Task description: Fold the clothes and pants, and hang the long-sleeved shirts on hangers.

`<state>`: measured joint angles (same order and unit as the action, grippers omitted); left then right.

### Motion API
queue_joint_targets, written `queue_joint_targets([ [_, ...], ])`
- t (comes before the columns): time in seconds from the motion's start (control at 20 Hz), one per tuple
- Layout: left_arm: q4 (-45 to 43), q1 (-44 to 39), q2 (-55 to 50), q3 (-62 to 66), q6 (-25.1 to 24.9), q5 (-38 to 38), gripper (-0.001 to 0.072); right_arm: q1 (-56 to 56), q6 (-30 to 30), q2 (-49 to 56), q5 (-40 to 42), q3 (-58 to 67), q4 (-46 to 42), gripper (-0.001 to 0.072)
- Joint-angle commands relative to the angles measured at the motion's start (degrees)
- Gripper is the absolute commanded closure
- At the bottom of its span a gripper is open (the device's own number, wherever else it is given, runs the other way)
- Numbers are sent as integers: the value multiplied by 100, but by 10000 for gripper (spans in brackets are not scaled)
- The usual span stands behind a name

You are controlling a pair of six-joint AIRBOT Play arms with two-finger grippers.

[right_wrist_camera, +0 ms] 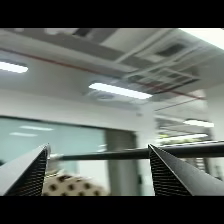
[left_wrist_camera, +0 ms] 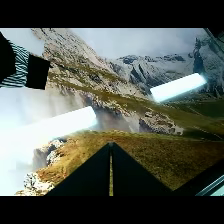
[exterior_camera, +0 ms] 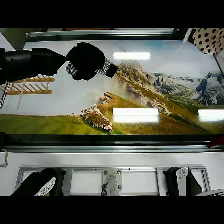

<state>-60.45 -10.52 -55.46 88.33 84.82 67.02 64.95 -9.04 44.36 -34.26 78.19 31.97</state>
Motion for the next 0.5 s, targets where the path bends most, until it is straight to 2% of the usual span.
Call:
queue_joint_targets([
  [0.0,0,4,-225,-2,0,98,690,-970,2387,229,-2461,-7,-2667,56],
  [0.1,0,4,-365,-2,0,184,690,-1895,3104,435,-3064,-160,-3707,56],
  [0.15,2,4,-431,-2,0,234,690,-2385,3259,522,-3305,-289,-4024,56],
  [0.35,17,2,-621,-9,0,437,690,-4828,3309,802,-3357,-988,-4916,56],
  [0.45,52,2,-553,-297,2,431,690,-6111,3309,992,-2973,-1333,-5180,57],
])
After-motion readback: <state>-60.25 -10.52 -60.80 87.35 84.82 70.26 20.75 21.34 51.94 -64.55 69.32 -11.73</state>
